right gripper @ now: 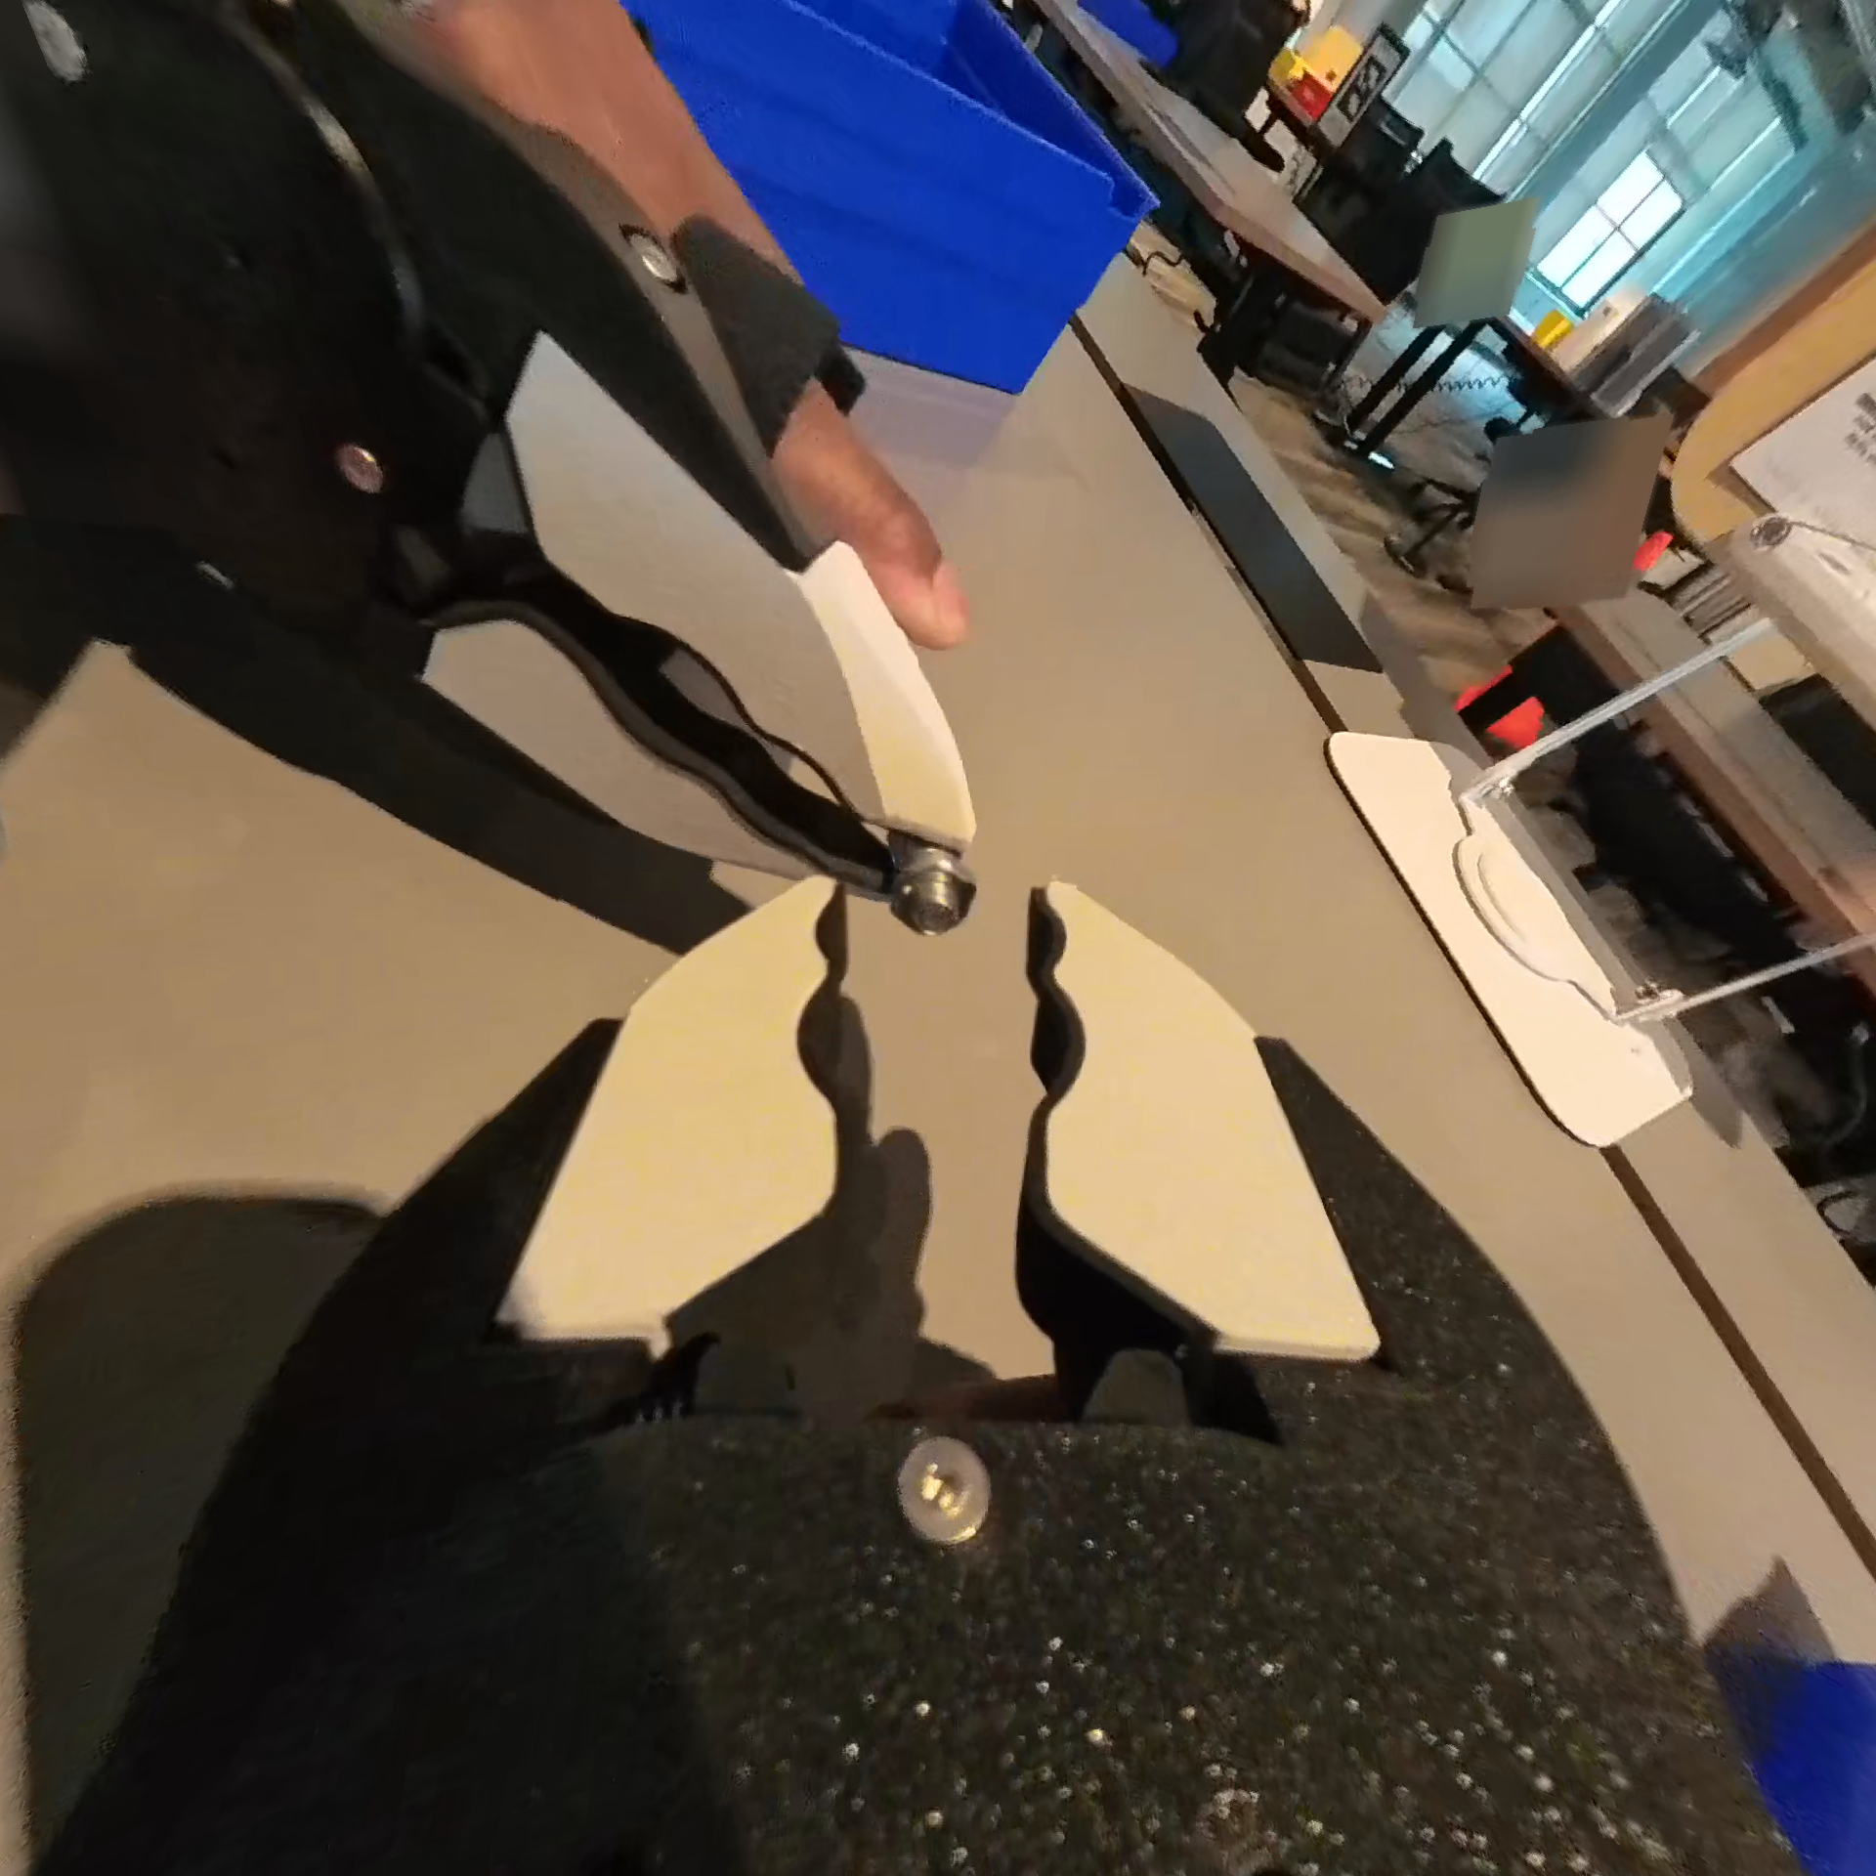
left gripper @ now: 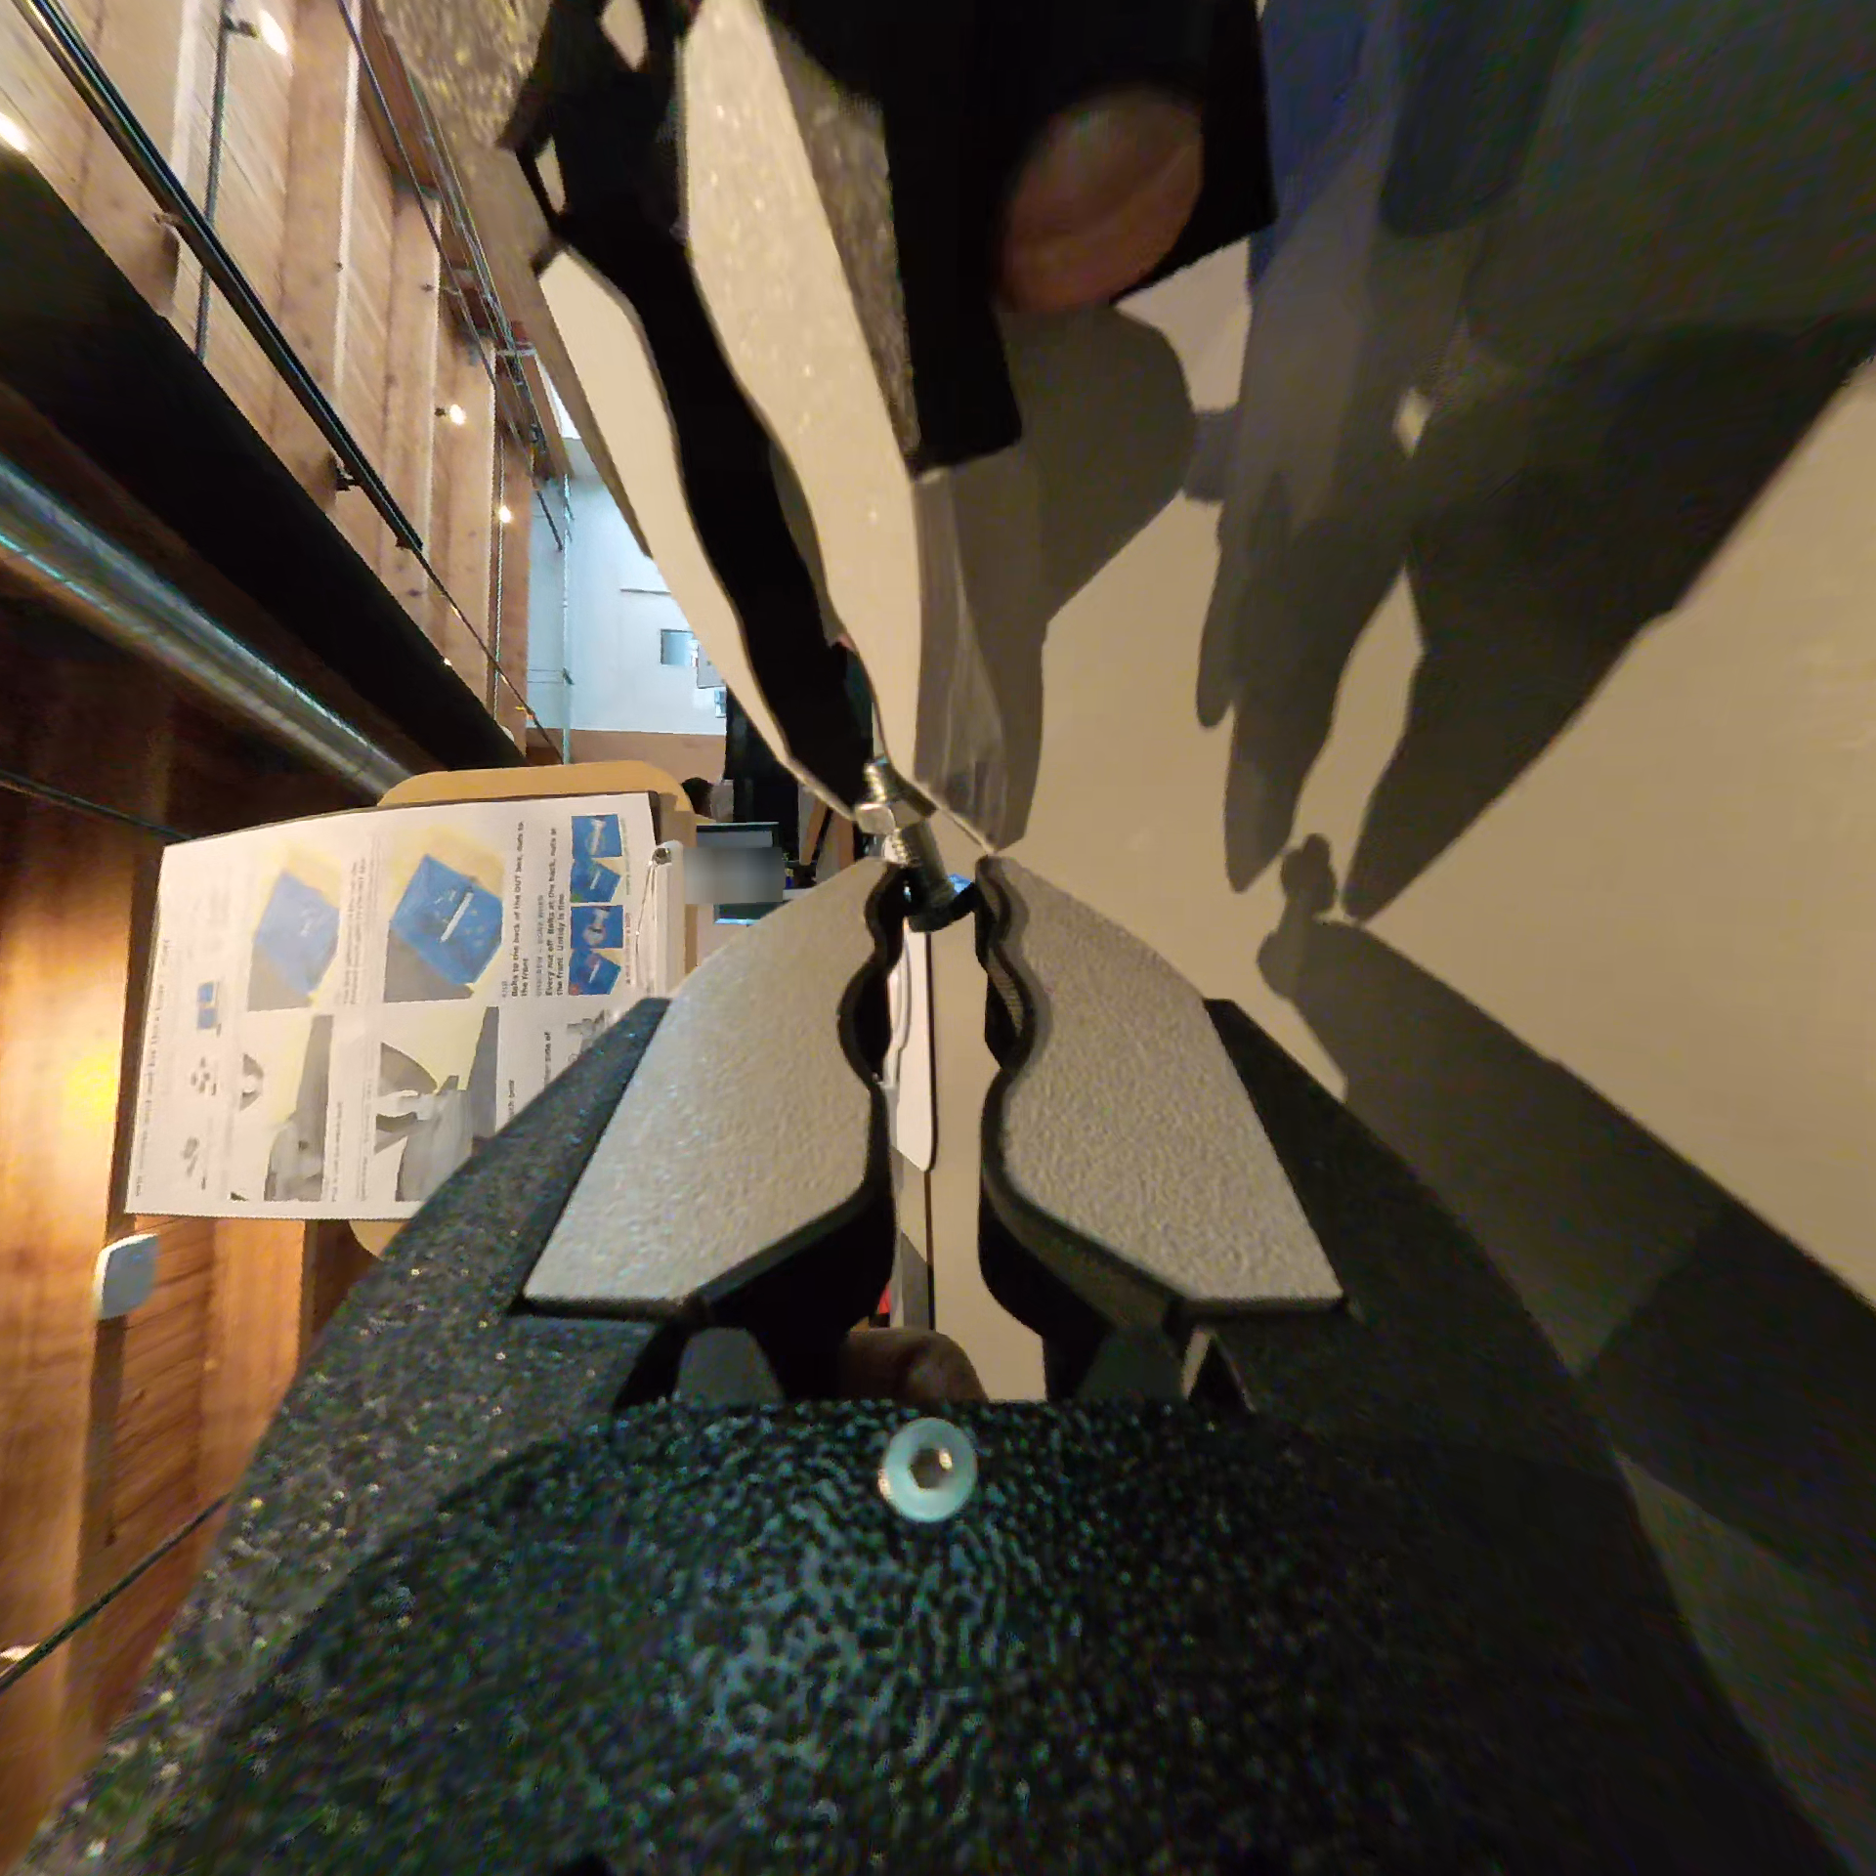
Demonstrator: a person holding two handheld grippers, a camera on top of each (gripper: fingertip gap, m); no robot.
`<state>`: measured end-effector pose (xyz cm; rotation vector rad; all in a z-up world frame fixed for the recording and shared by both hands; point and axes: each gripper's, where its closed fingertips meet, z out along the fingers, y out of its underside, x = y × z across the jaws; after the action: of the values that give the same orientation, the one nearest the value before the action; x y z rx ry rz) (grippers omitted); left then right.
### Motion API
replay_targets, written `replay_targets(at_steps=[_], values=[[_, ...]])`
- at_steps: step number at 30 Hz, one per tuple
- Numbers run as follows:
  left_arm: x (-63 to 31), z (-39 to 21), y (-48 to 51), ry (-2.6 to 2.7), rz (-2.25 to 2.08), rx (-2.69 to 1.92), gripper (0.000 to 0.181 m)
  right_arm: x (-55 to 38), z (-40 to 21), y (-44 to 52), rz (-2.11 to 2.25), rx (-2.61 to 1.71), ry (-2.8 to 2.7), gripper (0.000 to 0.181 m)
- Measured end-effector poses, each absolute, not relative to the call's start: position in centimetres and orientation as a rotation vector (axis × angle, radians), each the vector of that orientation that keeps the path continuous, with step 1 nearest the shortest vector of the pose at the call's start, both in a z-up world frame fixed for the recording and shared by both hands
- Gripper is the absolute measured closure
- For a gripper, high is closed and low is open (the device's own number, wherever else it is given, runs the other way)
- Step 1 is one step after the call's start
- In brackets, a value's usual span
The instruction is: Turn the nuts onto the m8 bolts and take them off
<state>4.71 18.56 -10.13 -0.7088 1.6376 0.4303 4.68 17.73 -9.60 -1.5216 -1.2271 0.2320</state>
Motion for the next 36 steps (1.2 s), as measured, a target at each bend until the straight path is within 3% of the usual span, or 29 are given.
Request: replay_targets(at_steps=[2, 11, 14, 17, 23, 26, 36], values=[[4.7, -10.1, 18.5, 1.64, 0.437, -0.703, 0.168, 4.8, -10.0, 17.9, 0.179, -1.518, -1.254, 0.167], [5.0, -11.6, 17.5, 1.729, 0.295, -0.755, 0.168, 5.3, -11.1, 17.3, -0.322, -1.103, -1.574, 0.167], [4.9, -11.1, 18.1, 1.689, 0.339, -0.765, 0.168, 5.4, -10.6, 17.4, -0.227, -1.2, -1.505, 0.148], [4.7, -10.4, 18.6, 1.65, 0.375, -0.759, 0.168, 5.1, -9.9, 17.0, 0.058, -1.365, -1.379, 0.144], [4.7, -9.7, 18.8, 1.615, 0.447, -0.72, 0.168, 4.8, -9.3, 17.7, 0.291, -1.532, -1.199, 0.146], [4.9, -9.8, 18.6, 1.624, 0.453, -0.701, 0.168, 4.7, -9.5, 17.9, 0.285, -1.544, -1.186, 0.166], [5.2, -11.5, 17.5, 1.709, 0.251, -0.8, 0.168, 5.0, -10.8, 17.1, -0.234, -1.132, -1.538, 0.166]])
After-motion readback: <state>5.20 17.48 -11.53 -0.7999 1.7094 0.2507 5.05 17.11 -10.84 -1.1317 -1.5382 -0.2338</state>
